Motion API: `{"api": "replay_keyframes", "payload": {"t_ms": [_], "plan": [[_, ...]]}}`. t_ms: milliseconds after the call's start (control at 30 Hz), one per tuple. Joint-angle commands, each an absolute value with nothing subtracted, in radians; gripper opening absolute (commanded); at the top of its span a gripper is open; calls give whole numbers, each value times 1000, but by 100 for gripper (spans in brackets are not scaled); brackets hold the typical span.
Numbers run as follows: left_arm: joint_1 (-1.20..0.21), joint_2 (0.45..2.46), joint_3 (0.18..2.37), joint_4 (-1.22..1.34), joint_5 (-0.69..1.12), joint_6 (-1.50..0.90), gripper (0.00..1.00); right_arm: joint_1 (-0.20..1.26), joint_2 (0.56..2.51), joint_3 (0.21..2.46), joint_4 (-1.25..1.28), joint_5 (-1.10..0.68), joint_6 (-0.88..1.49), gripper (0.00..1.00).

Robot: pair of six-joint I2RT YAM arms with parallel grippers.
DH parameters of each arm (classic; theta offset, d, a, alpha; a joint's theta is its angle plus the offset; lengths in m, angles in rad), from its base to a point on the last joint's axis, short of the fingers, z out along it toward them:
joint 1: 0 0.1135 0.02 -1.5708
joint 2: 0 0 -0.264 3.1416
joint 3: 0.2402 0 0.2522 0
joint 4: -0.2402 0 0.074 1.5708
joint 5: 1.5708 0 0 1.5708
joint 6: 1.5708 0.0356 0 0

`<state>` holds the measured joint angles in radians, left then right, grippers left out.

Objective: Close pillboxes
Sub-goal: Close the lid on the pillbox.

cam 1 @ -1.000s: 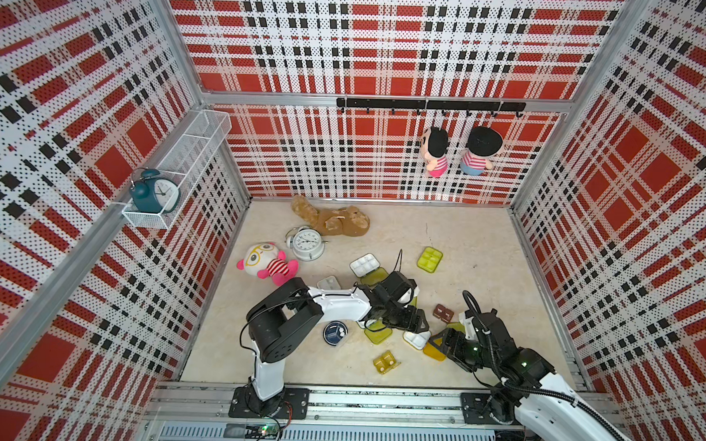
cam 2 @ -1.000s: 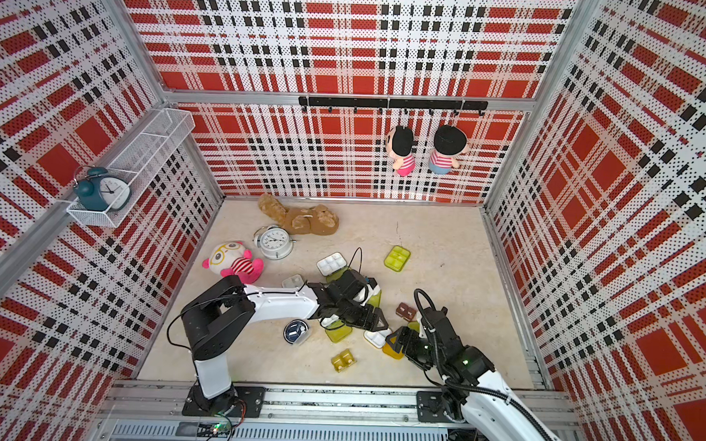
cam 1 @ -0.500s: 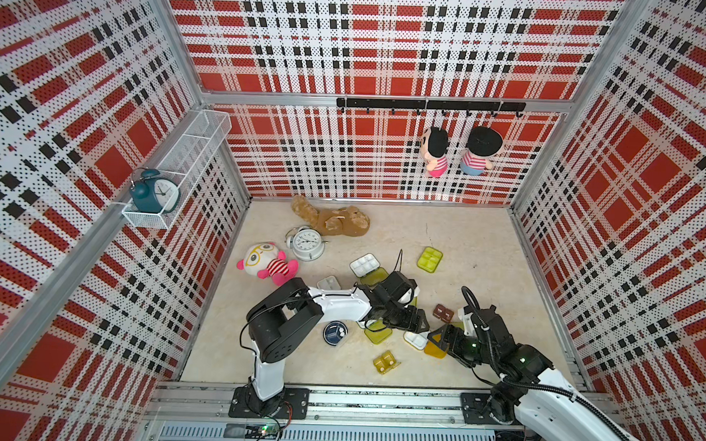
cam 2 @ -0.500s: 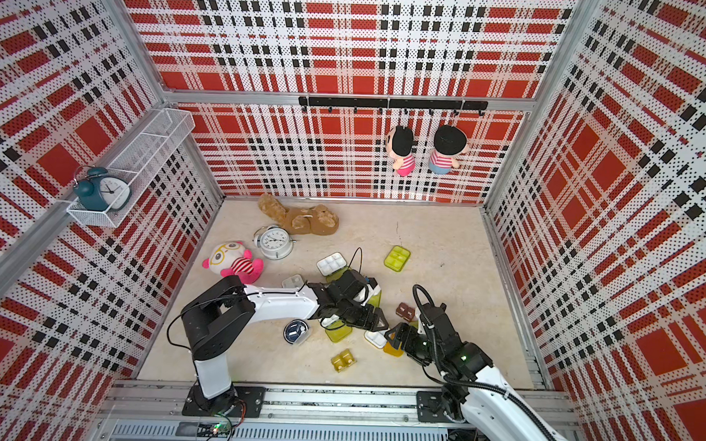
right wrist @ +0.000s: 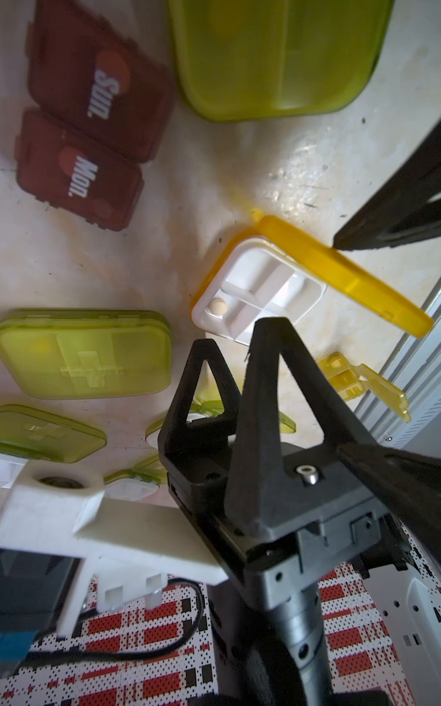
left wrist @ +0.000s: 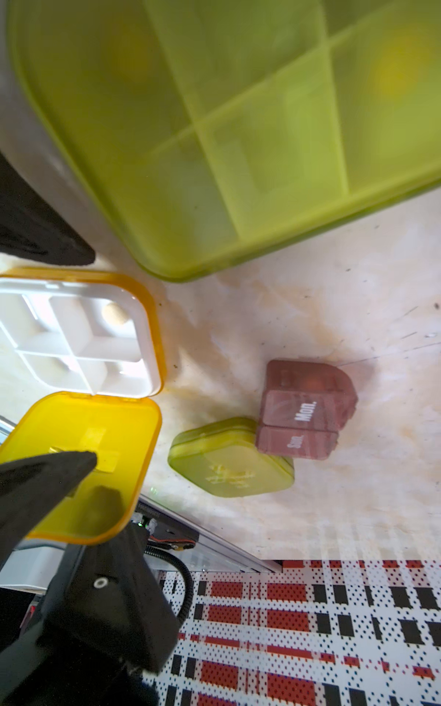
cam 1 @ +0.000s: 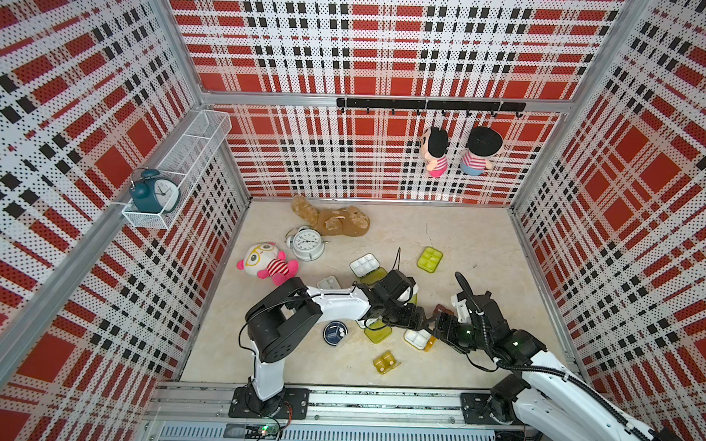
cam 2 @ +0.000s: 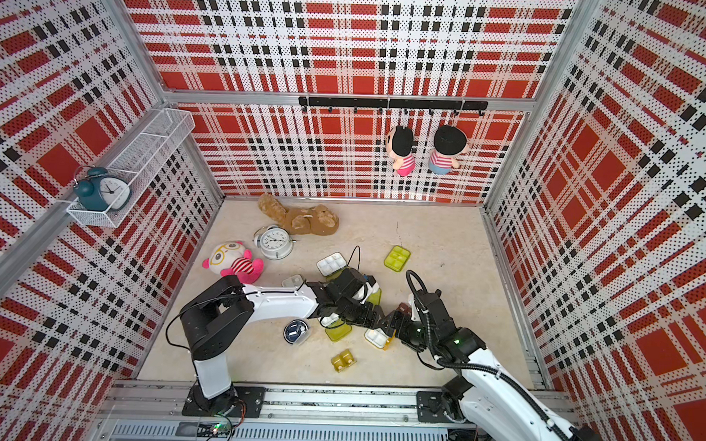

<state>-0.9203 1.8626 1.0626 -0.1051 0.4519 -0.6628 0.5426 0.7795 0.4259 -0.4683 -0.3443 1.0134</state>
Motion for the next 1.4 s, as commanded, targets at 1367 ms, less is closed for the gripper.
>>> {"api": "replay_keyframes", "payload": {"t_ms": [1367], "plan": [[-835,1712,987,-103,381,-654,78,537,803,410,-331,-392,1046,71]]}}
